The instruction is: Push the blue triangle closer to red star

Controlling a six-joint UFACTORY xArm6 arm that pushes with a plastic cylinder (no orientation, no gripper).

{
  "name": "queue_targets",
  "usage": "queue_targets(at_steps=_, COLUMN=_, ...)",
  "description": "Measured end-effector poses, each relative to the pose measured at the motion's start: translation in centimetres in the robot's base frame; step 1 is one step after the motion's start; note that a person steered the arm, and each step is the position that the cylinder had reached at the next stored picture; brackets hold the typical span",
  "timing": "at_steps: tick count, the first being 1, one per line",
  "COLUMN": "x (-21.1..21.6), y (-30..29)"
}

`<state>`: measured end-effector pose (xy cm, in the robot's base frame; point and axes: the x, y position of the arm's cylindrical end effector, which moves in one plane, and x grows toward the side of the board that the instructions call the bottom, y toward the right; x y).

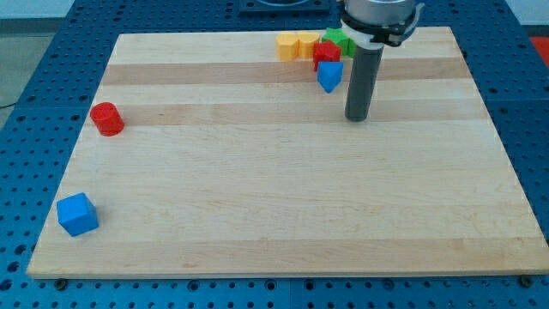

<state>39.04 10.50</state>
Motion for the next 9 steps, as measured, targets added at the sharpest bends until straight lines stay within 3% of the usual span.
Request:
queue_targets(at_steps=6, x=-6.6, y=-0.9)
queue_targets(at_steps=8, x=-6.9, y=-0.9)
queue_targets(at_steps=9, x=-4.5, y=-1.2)
